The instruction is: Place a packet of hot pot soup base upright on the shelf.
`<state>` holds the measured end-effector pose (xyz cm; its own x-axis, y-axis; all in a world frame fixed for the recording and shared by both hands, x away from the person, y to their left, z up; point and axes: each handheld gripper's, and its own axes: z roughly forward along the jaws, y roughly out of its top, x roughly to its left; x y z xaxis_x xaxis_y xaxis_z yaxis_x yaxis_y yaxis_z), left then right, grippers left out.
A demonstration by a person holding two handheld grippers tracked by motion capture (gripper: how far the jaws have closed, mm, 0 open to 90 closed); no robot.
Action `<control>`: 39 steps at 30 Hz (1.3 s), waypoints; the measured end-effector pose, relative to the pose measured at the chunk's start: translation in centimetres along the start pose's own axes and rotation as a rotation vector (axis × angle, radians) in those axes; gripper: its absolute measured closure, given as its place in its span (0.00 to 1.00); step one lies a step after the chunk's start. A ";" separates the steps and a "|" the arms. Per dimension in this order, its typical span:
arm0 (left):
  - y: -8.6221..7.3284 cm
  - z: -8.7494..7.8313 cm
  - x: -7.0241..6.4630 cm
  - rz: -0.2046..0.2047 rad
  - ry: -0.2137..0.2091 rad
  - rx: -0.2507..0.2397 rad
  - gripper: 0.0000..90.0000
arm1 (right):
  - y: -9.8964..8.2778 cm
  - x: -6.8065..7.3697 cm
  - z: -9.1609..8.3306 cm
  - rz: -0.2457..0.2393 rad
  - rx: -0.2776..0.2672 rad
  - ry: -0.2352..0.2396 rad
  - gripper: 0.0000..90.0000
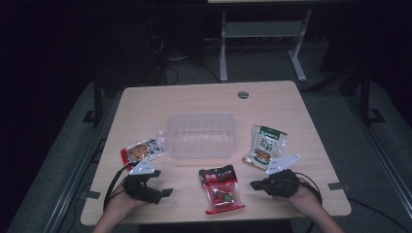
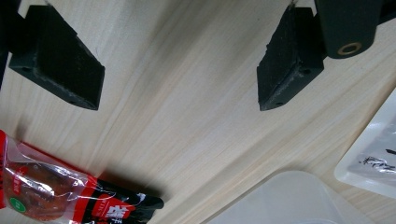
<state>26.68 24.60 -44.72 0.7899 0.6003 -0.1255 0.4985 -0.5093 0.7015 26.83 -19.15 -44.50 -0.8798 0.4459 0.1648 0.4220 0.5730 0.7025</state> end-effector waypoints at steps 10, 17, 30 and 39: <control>0.1 0.1 -0.2 -0.003 -0.005 -0.008 0.16 | 1.3 0.3 1.6 -0.022 0.034 0.022 1.00; 0.3 0.2 -0.4 0.013 -0.011 -0.003 0.16 | 1.9 0.9 2.9 -0.054 0.067 0.055 1.00; 0.4 0.3 -0.7 0.013 -0.024 0.000 0.17 | 2.2 1.8 4.8 -0.147 0.123 0.107 1.00; 0.6 0.0 -1.1 0.013 -0.038 -0.012 0.24 | 2.9 3.4 5.7 -0.172 0.137 0.155 1.00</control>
<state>26.09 23.63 -44.17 0.8092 0.5698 -0.1431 0.4843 -0.5092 0.7114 26.30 -12.01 -45.82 -0.9596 0.2297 0.1628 0.2802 0.7234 0.6310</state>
